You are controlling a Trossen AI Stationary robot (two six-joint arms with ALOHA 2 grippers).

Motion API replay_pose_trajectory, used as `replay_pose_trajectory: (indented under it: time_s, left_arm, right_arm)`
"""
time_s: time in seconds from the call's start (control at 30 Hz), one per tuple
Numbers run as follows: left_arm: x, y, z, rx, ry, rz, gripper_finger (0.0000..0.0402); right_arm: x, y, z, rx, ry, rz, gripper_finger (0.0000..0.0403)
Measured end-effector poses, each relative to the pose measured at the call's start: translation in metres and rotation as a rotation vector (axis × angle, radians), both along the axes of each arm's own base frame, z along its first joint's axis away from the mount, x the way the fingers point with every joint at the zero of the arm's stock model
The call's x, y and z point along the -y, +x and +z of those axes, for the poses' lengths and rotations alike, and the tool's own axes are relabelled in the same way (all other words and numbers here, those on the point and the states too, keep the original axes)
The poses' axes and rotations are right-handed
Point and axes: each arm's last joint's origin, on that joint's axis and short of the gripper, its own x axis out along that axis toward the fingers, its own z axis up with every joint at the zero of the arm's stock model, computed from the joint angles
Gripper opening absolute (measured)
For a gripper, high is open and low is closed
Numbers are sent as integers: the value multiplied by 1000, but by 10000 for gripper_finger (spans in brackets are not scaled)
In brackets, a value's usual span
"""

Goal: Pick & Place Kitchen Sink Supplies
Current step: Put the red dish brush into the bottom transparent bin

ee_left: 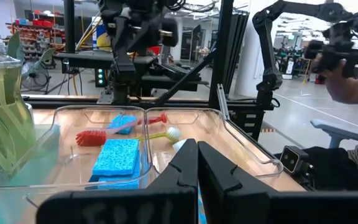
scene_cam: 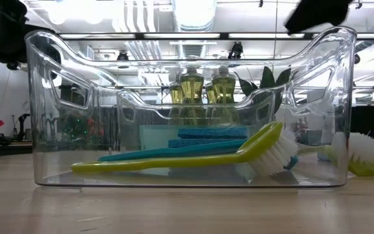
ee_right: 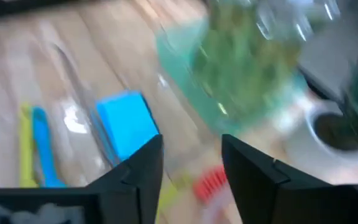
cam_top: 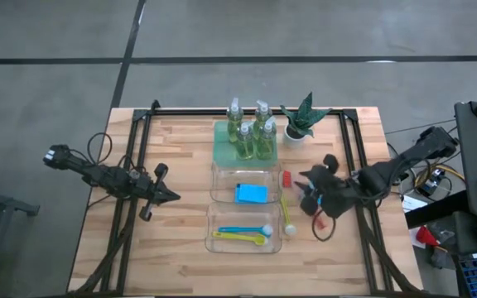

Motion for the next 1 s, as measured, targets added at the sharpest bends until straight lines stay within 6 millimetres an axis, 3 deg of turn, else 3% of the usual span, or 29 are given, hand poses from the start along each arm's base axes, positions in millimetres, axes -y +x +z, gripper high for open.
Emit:
replay_pose_trajectory:
  time_s: [0.13,0.3,0.67,1.0]
  left_arm:
    - [0,0,0,-1,0,0,3]
    - [0,0,0,-1,0,0,3]
    - [0,0,0,-2,1,0,3]
    - [0,0,0,-2,1,0,3]
  right_arm:
    - [12,-8,0,-123,101,-79,182]
    - [24,-6,-7,-178,168,-135,180]
    - [52,-7,-49,-321,241,-239,167]
    - [54,-1,-90,-268,326,-167,167]
